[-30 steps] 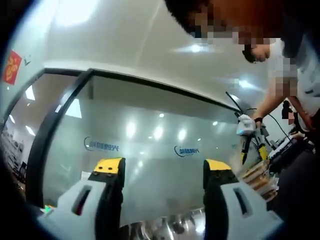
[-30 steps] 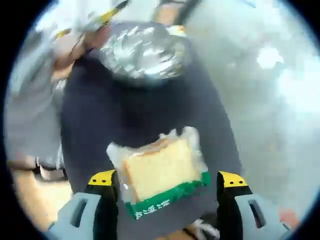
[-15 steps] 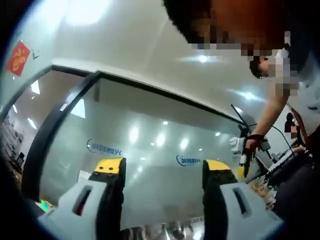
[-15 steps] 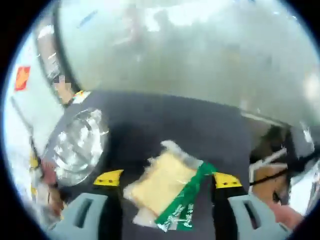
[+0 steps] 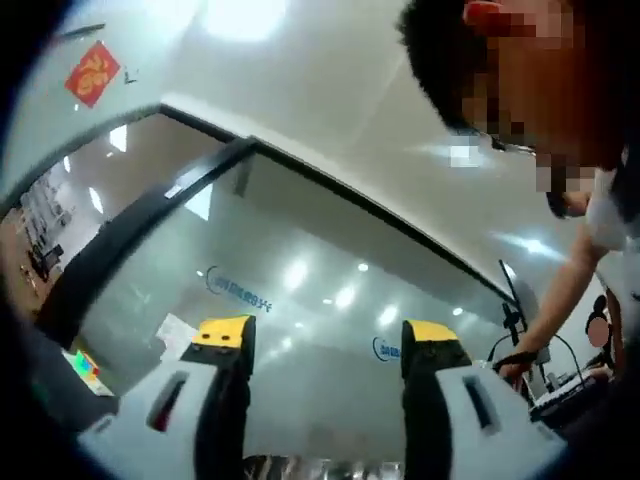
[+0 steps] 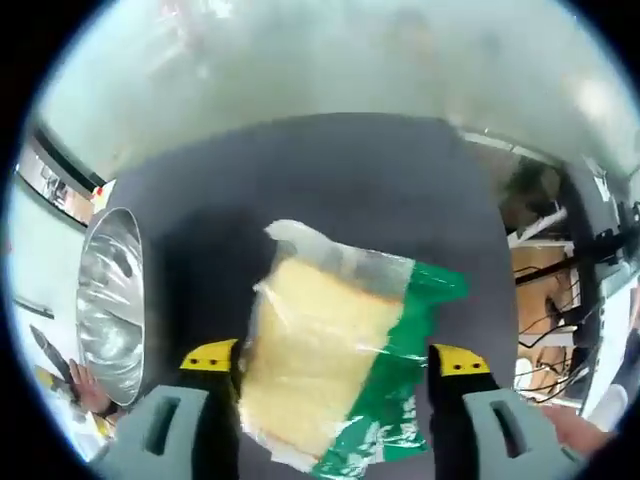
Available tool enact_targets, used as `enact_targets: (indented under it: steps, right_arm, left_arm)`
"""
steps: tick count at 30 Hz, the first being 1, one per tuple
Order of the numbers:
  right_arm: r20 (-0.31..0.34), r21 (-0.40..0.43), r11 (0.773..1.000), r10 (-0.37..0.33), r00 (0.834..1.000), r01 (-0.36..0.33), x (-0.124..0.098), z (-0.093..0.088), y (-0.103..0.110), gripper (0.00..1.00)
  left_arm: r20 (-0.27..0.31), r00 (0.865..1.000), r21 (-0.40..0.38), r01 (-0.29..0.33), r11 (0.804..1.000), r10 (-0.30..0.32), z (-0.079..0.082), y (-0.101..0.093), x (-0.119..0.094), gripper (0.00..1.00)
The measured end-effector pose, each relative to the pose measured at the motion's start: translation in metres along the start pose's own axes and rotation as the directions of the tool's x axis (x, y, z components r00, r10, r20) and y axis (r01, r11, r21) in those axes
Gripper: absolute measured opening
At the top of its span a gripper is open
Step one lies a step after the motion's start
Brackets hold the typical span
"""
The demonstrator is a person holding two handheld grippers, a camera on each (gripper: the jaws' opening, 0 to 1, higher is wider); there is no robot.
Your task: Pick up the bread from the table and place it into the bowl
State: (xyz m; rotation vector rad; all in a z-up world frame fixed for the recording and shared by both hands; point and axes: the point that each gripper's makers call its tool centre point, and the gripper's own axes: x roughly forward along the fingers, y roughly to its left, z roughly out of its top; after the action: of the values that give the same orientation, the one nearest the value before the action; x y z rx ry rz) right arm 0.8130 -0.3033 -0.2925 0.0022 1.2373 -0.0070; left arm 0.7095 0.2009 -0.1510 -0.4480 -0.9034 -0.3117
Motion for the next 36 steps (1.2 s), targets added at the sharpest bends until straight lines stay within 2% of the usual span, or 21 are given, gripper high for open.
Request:
enact_targets:
  steps: [3, 4, 5, 6, 9, 10, 11, 12, 14, 19, 22, 28, 34, 36]
  right_arm:
    - [0.010, 0.014, 1.000, -0.007, 1.000, 0.007, -0.002, 0.008, -0.003, 0.69]
    - [0.024, 0.032, 0.999, 0.002, 1.000, -0.002, -0.001, 0.013, -0.004, 0.79]
    - [0.030, 0.038, 0.999, 0.017, 0.999, -0.018, 0.003, 0.018, -0.002, 0.85]
    - [0.022, 0.033, 0.999, 0.013, 1.000, -0.014, 0.005, 0.018, -0.002, 0.85]
    - [-0.097, -0.042, 0.999, -0.038, 0.995, 0.035, 0.016, -0.005, -0.006, 0.77]
    - [-0.104, -0.038, 0.999, -0.037, 0.994, 0.033, 0.018, -0.006, -0.005, 0.74]
    - [-0.058, -0.005, 1.000, -0.030, 0.998, 0.030, 0.018, 0.001, -0.003, 0.71]
    - [-0.039, -0.025, 0.999, -0.028, 0.999, 0.027, 0.018, 0.003, -0.002, 0.70]
    - [-0.050, -0.032, 0.999, -0.028, 0.998, 0.026, 0.017, 0.006, -0.005, 0.67]
    - [-0.054, -0.066, 0.998, -0.027, 0.998, 0.023, 0.010, -0.001, -0.005, 0.58]
    - [-0.046, -0.164, 0.986, -0.046, 0.998, 0.038, 0.005, -0.001, -0.010, 0.56]
    - [-0.044, -0.222, 0.974, -0.046, 0.998, 0.035, -0.005, -0.019, -0.004, 0.54]
    - [-0.048, -0.276, 0.961, -0.048, 0.998, 0.033, -0.020, -0.021, -0.010, 0.53]
    - [-0.029, -0.278, 0.960, -0.033, 0.999, 0.024, -0.028, -0.020, -0.006, 0.52]
  left_arm:
    - [-0.004, 0.998, -0.038, -0.060, 0.998, 0.059, -0.002, 0.016, -0.001, 0.51]
    - [-0.007, 0.997, -0.031, -0.071, 0.997, 0.071, -0.002, 0.019, -0.001, 0.51]
    - [-0.013, 0.997, -0.027, -0.079, 0.997, 0.079, -0.004, 0.020, -0.002, 0.51]
    - [-0.016, 0.997, -0.026, -0.082, 0.996, 0.082, -0.004, 0.021, -0.002, 0.51]
    - [-0.021, 0.997, -0.010, -0.072, 0.997, 0.072, -0.007, 0.017, -0.001, 0.51]
    - [-0.028, 0.998, 0.005, -0.064, 0.998, 0.064, -0.008, 0.015, 0.000, 0.51]
    - [-0.034, 0.998, 0.011, -0.055, 0.998, 0.055, -0.010, 0.012, 0.001, 0.51]
    - [-0.042, 0.998, 0.014, -0.044, 0.999, 0.045, -0.013, 0.010, 0.001, 0.51]
    - [-0.057, 0.998, 0.013, -0.027, 1.000, 0.028, -0.017, 0.005, 0.002, 0.51]
    - [-0.094, 0.996, 0.024, 0.000, 1.000, 0.002, -0.027, -0.003, 0.003, 0.51]
    - [-0.102, 0.995, 0.036, 0.010, 0.999, -0.006, -0.029, -0.005, 0.003, 0.51]
    - [-0.122, 0.992, 0.049, 0.026, 0.998, -0.019, -0.033, -0.009, 0.003, 0.51]
    - [-0.150, 0.988, 0.057, 0.036, 0.998, -0.027, -0.041, -0.010, 0.003, 0.51]
    - [-0.159, 0.987, 0.063, 0.042, 0.997, -0.032, -0.042, -0.011, 0.003, 0.51]
